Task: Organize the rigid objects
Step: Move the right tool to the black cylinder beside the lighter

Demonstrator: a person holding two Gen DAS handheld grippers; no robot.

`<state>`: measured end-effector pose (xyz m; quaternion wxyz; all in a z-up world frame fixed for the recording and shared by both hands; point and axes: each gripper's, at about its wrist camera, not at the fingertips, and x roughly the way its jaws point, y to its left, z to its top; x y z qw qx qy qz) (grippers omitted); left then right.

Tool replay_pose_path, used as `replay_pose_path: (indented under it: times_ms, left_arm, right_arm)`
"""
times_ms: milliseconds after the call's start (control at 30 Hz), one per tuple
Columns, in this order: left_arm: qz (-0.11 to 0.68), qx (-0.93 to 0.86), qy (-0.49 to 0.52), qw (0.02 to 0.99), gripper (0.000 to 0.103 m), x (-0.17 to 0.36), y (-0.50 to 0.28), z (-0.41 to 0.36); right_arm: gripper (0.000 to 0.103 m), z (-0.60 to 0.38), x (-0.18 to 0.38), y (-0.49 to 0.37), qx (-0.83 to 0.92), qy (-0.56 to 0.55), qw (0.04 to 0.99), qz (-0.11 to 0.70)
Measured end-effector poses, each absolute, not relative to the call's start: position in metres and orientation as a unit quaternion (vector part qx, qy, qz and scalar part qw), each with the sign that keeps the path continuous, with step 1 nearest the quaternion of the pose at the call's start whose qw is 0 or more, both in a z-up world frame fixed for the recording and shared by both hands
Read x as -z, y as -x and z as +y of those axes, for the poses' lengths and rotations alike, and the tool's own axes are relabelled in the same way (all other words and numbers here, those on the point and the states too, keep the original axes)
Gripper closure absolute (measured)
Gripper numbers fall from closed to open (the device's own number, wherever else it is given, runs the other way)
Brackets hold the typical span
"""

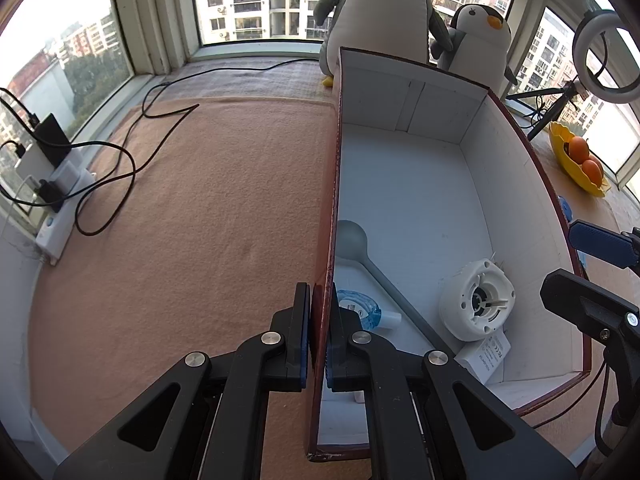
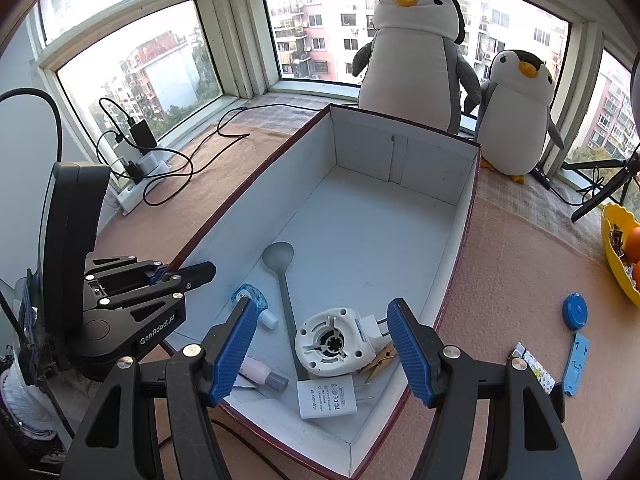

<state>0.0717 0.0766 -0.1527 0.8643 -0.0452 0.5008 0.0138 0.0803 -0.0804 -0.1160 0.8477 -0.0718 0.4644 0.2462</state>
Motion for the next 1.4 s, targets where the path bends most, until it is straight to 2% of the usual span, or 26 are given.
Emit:
replay_pose_path:
  times_ms: [333,767,1100,1333,1400]
  left_arm:
    - [0.502,-0.015,0.044,0.864,0.098,0.153,-0.072,0.078]
    - [0.509,-0.022,0.040,0.860,0.098,0.153,-0.072,0.074]
    - [0.518,-0.030,0.043,0.854,0.098,0.154,-0.073,0.073]
    - [0.527,-0.033,0.049,0.848,0.092,0.156,-0.072,0.072]
    - [0.527,-0.036,0.048,0.848,0.091,0.155,-0.071,0.072]
  right_arm:
    - [0.039,-0.117,0.108,-0.083,-0.226,0.053,0.857,0.459]
    - [0.039,-0.211,0.110,-0.087,-0.148,0.033,0.871,0.467]
    - [0.039,-0.290,0.140,-0.096,-0.084,0.023,0.861,0.502]
    - [0.040,-0.327,0.167,-0.102,-0.068,0.009,0.844,0.532]
    - [0.046,-0.333,0.173,-0.104,-0.069,0.009,0.840,0.538]
